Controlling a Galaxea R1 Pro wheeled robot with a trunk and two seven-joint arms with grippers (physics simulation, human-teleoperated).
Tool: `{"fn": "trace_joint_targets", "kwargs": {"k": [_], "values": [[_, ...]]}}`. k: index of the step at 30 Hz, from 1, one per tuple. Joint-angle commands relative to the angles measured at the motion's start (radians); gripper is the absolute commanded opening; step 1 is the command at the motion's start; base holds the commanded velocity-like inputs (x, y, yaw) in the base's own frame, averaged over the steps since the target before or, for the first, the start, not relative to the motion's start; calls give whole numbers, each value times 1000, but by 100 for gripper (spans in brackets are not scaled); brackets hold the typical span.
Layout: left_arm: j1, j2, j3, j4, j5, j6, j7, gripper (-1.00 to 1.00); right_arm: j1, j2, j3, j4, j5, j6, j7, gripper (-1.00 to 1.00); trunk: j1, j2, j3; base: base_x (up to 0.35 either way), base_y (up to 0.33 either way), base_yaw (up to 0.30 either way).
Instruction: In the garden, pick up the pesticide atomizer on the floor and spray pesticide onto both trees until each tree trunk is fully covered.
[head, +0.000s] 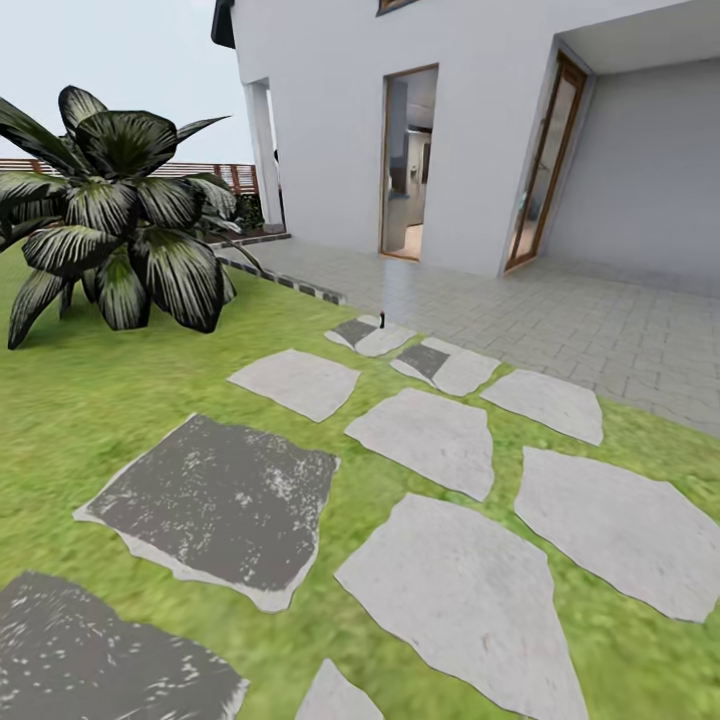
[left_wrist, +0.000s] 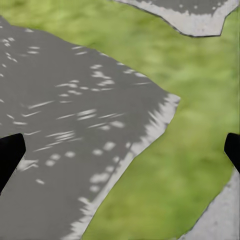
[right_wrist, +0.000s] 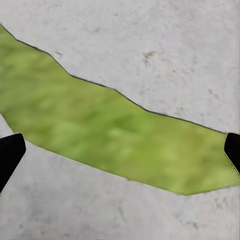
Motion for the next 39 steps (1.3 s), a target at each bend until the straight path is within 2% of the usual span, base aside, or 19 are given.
{"fn": "trace_joint_targets", "kwargs": {"k": [1, 39], "values": [[0, 0, -3, 1, 10, -3, 1, 100, 0, 0, 0, 1, 1, -3, 0, 100, 0, 0, -1, 340, 0, 0], [0, 0, -3, 1, 11, -3, 1, 100, 0, 0, 0, -1, 0, -3, 0, 100, 0, 0, -1, 340, 0, -4]]}}
